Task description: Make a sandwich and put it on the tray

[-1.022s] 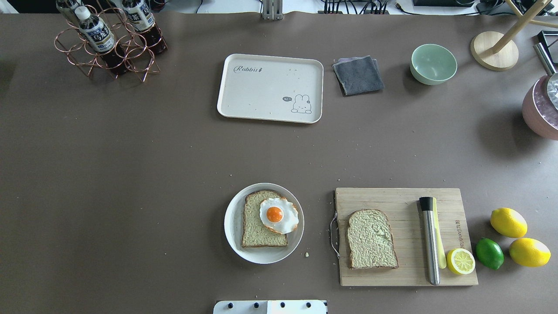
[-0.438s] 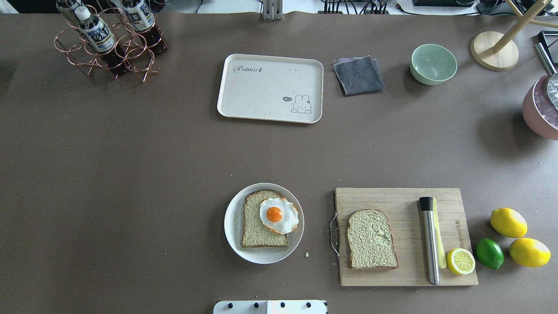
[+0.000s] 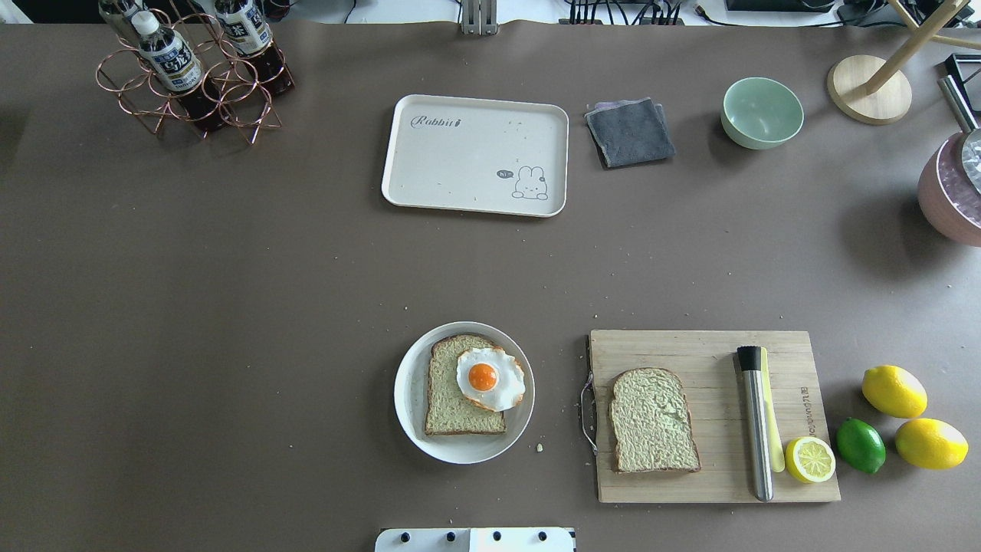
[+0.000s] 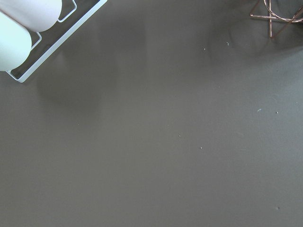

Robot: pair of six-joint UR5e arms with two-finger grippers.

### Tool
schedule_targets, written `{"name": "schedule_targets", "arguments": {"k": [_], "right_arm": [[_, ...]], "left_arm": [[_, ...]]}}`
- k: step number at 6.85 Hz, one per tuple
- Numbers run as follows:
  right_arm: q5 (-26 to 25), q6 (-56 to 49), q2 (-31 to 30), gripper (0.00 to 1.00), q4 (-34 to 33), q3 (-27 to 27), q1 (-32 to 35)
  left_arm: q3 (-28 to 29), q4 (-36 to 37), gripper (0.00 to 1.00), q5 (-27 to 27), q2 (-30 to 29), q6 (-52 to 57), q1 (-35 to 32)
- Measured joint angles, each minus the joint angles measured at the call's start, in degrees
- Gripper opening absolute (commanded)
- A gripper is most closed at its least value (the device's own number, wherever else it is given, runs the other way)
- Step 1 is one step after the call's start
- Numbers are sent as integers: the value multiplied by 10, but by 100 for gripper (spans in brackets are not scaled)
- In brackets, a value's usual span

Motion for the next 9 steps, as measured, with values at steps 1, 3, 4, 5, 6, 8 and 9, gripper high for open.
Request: {"name": "schedule_targets", "arguments": {"k": [1, 3, 4, 5, 6, 8, 9], "right_arm": [[0, 0, 0, 100, 0, 1, 0], [-1, 1, 3, 100, 0, 7, -2], [-2, 6, 7, 100, 0, 10, -6], [-1, 14, 11, 100, 1, 12, -13], [-1, 24, 15, 100, 1, 19, -23], [-7, 107, 33, 100, 1, 57, -62], [-15, 164, 49, 100, 1, 78, -90]], "left_arm": [[-1, 0, 98, 0, 0, 0, 0], [-15, 0, 97, -1, -5, -16, 4], [-25, 1, 98, -1, -12, -44, 11], [-35, 1, 98, -1, -20, -71, 23], [-48, 1, 98, -1, -26, -99, 35], [-83, -20, 98, 0, -30, -175, 74], [-101, -31, 98, 2, -40, -237, 106]]}}
